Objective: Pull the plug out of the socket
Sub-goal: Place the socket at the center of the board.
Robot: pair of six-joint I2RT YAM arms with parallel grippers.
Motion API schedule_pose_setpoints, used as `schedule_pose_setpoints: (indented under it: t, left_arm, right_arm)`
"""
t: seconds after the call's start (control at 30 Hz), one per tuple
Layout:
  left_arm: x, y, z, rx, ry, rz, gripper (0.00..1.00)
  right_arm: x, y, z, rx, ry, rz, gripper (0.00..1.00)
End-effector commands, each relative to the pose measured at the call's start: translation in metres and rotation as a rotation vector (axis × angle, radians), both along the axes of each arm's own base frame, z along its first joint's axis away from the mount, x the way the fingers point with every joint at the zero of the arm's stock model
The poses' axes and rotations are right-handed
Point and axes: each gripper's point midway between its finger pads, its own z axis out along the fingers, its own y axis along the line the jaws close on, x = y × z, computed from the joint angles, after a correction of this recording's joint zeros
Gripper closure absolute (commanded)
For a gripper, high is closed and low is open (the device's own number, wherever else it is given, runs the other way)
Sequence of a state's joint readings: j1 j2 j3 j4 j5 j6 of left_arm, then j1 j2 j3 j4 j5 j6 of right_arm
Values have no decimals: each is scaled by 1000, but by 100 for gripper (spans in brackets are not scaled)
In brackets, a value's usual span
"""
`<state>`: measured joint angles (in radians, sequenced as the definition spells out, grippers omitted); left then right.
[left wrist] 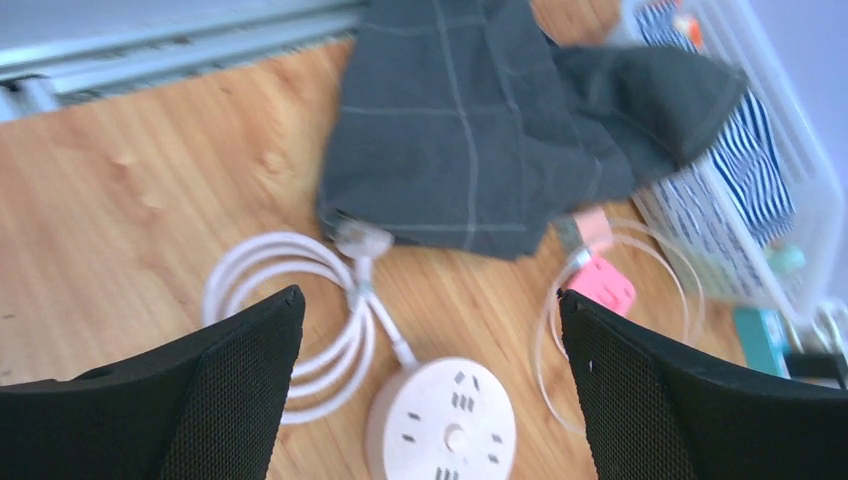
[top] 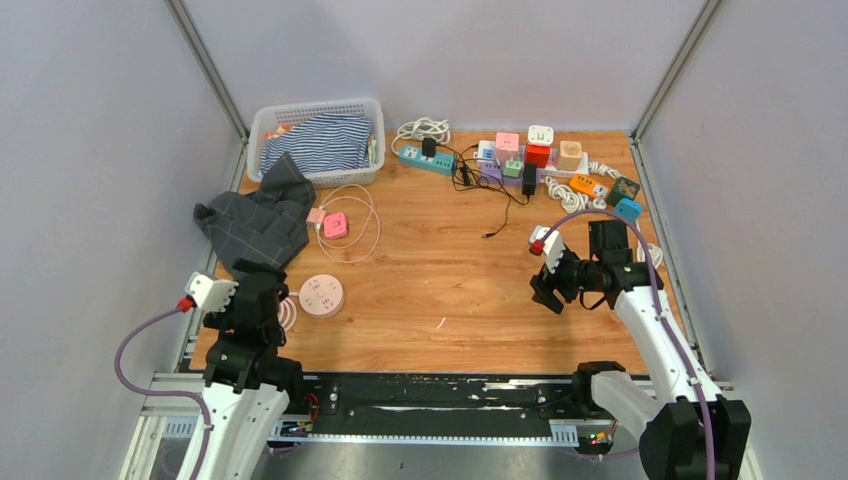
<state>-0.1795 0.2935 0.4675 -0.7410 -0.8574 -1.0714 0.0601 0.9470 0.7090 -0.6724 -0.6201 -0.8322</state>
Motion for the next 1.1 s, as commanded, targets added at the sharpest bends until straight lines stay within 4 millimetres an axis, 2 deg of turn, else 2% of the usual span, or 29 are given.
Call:
schedule_pose_setpoints:
  t: [0.0,0.1,0.13,0.2,0.27,0.43,0.53,0.6,0.63,0.7,0.77,0.83,0.93,1.07]
  left_arm:
    - [35,-51,25,-30,-85,-331,0]
    - [54,-101,37,-23,-153,-639,0]
    - [59,-119,47,-24,-209,-740,0]
    - [61,-154,55,-64,-264,-927,0]
    - [61,-181,61,-104,-286,-1073,0]
    - [59,-215,76,-101,-206,-1290,0]
    - [57,-231,98,13,-169,-1363,0]
    - [53,-248,104,149,-61,-1422,0]
    - [55,-244,112,236,-11,-1403,0]
    - [60,-250,106,430,149,-1382,0]
    - [66,-246,94,597,285,-1350,0]
    - [73,-236,74,736,421,-1316,0]
    - [80,-228,42,862,585,-1316,0]
    - [83,-238,27,911,669,-1397,0]
  right_arm:
    - [-1,-5,-7,-13,17,-13,26]
    - [-1,-6,-8,-13,21,-16,26]
    - [-1,-6,-9,-15,22,-17,26]
    - [0,-6,-8,-15,22,-18,26]
    - [0,-7,-10,-17,27,-19,26]
    - [0,-7,-8,-18,24,-21,26]
    - [0,-7,-8,-16,23,-20,26]
    - [0,-7,-8,-17,26,-21,25]
    - [1,-7,-8,-18,27,-22,25]
    - [1,-8,-8,-17,27,-25,25]
    - [1,-8,-8,-15,26,-28,25]
    - [1,-9,-8,-13,27,-31,25]
    - [1,-10,-8,-15,28,-34,25]
    - [2,-11,-6,-15,25,-41,25]
